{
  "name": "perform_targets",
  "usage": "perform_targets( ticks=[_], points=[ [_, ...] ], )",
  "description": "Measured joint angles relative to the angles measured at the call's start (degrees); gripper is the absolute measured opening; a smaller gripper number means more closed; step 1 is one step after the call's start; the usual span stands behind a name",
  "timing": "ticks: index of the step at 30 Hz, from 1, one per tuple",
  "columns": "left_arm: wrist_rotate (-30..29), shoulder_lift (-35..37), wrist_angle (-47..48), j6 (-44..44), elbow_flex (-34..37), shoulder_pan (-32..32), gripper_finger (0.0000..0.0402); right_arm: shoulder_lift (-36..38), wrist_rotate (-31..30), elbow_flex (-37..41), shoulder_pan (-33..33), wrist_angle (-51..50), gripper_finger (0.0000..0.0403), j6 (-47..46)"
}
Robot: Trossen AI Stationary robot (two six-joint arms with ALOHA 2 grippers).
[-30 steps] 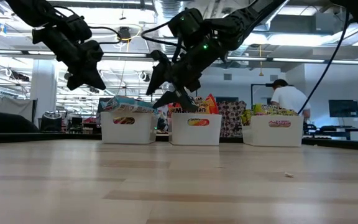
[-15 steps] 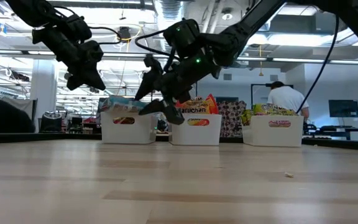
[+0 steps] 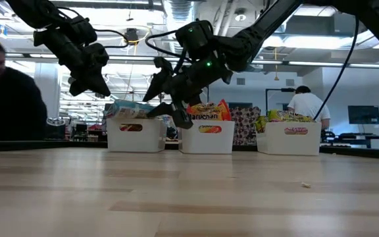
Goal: Sort Maruchan noodles
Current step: Put the blue noodle pack into the left white bin
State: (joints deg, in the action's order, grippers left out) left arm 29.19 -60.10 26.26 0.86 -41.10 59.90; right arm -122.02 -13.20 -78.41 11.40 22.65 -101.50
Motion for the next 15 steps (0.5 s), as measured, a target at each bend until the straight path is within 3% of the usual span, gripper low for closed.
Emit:
perform_targets(
  ticks=[6,15],
  points=[
    [0.0,0.0,0.0,0.0,0.0,0.0,0.0,0.0,0.0,0.0,0.1,-0.5,0.0199,0.0],
    [-0.1,0.0,0.0,0.0,0.0,0.0,0.0,0.0,-0.4,0.0,0.1,-0.8,0.0043,0.8]
  ],
)
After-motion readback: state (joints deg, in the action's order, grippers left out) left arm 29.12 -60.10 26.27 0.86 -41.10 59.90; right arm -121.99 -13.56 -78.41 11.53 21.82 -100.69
